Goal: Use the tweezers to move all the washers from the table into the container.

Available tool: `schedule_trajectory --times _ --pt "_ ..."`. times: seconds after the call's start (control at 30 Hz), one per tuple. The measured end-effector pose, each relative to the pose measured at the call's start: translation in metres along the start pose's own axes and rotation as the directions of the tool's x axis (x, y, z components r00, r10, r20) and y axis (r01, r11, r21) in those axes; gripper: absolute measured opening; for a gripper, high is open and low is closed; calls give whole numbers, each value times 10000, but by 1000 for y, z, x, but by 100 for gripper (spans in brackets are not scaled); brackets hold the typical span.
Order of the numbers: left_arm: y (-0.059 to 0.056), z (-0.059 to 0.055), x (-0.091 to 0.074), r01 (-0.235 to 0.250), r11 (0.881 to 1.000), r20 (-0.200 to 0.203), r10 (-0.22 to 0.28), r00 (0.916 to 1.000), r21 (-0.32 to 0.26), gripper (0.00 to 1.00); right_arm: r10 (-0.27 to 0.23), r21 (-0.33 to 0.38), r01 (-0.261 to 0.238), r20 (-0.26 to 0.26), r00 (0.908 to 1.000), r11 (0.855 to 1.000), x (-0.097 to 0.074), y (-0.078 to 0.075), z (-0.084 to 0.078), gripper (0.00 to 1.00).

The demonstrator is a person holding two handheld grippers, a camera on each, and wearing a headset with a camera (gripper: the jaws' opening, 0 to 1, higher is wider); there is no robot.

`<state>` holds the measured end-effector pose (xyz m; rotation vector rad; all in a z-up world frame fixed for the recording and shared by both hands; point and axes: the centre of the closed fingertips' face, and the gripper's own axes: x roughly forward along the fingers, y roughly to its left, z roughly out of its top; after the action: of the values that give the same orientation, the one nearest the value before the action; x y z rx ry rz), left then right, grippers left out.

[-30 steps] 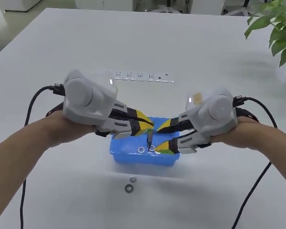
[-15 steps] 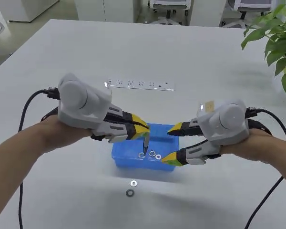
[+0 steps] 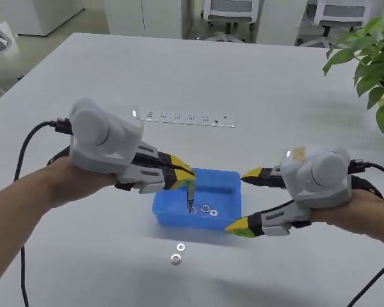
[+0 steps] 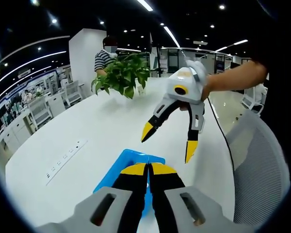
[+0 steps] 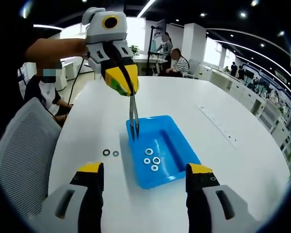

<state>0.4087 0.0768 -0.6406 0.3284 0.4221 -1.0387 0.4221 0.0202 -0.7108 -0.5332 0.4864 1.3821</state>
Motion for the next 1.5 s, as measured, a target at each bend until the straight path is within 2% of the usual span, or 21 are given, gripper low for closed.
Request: schedule_trajectory --times 0.4,0.67,1.03,1.5 --pt "-2 0 -11 -169 9998 108 171 9998 -140 5 -316 656 305 154 9994 9974 -5 13 -9 81" --pt "-9 -7 -16 -207 9993 106 211 9997 -316 5 -597 1005 554 402 9974 9934 -12 21 -13 88" --pt "-19 -19 -14 -259 9990 64 261 9996 -376 5 -751 1328 650 726 9945 9890 -16 30 -17 99" --pt "-29 -37 -5 -254 9987 -66 252 9997 -438 5 -655 1367 534 854 9942 9892 -16 43 -22 100"
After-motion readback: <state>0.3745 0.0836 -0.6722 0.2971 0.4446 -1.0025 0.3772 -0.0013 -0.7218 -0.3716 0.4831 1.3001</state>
